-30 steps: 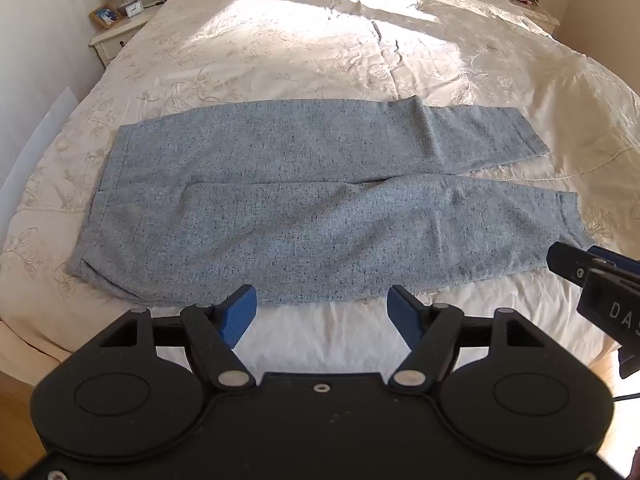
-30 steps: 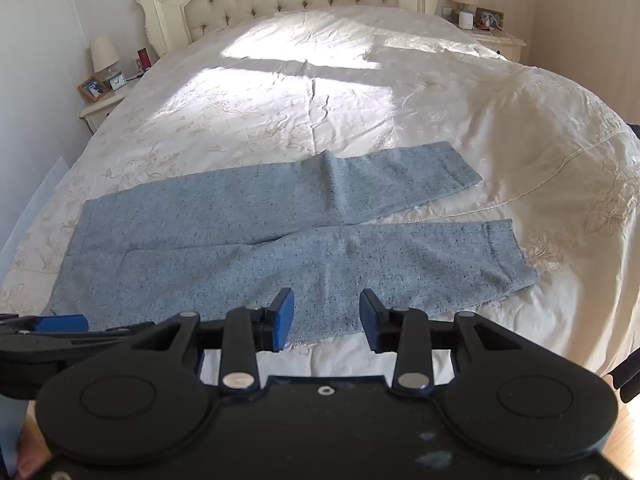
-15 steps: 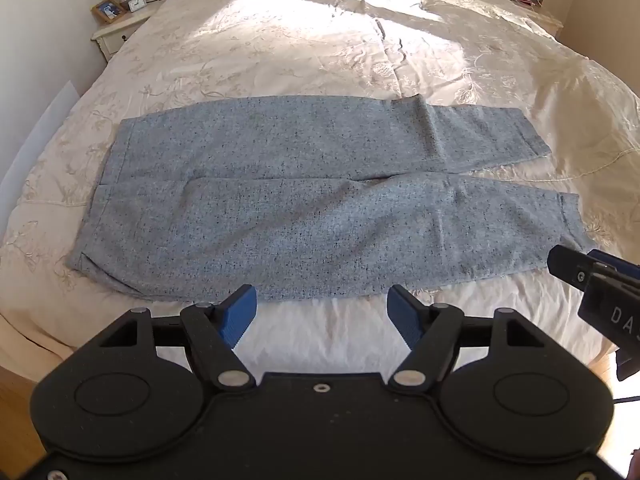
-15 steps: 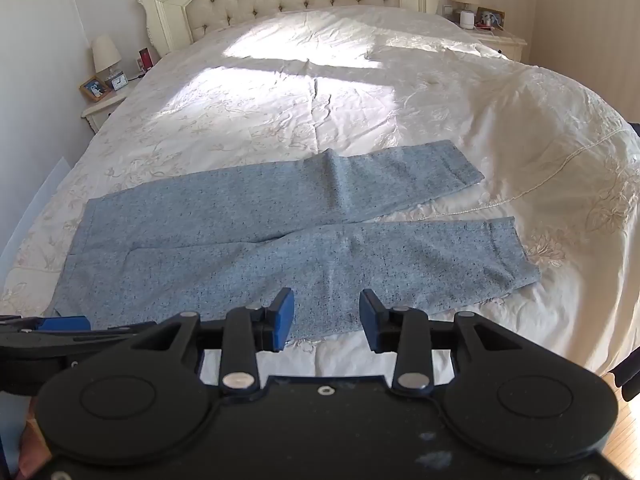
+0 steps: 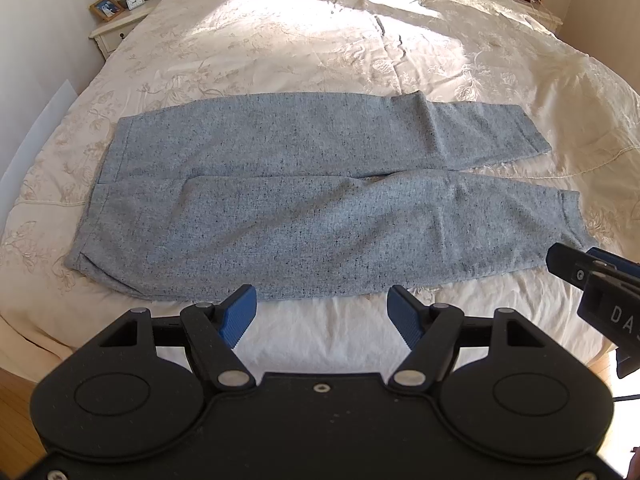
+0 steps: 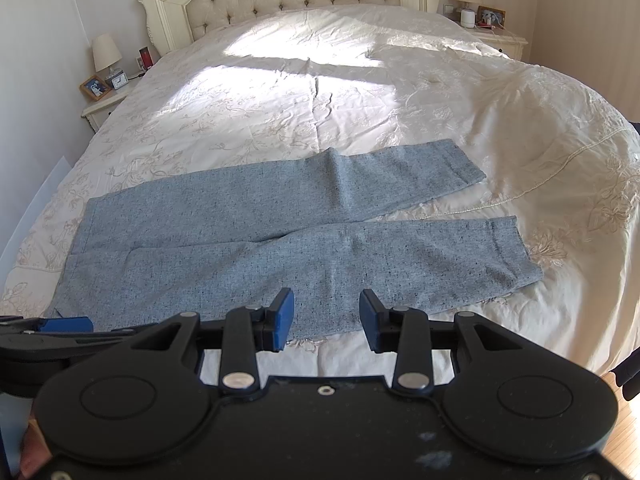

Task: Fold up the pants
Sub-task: 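Move both tools over the grey speckled pants toward the leg cuffs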

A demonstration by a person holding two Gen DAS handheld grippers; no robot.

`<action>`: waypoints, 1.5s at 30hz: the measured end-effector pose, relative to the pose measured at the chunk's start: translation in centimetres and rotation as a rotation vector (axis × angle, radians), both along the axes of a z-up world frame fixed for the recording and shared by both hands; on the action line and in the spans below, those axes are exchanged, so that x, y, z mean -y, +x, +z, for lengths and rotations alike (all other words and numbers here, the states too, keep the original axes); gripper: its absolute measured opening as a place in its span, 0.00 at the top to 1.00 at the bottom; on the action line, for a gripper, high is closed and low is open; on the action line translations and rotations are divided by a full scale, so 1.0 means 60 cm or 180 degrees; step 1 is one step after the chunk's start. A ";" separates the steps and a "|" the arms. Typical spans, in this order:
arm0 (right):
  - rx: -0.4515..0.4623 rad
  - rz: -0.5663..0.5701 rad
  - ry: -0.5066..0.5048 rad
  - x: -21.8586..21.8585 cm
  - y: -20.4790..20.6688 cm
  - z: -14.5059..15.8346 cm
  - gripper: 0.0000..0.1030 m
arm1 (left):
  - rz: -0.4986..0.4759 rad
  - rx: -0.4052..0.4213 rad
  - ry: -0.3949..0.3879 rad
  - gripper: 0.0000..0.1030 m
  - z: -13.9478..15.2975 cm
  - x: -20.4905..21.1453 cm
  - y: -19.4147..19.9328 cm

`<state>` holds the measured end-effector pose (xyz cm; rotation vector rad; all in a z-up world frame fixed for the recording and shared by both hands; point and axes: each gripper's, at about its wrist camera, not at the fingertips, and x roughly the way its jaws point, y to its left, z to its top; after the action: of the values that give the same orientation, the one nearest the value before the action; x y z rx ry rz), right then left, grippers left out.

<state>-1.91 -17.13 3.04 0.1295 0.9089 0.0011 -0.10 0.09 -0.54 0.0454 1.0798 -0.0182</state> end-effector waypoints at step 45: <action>-0.0202 -0.0033 0.0084 0.016 0.036 -0.019 0.62 | -0.0071 -0.0213 0.0060 0.28 -0.025 0.037 0.048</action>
<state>0.27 -18.09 1.90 0.1597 0.9716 -0.0007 2.80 -2.11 -2.04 0.0742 1.1463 -0.0298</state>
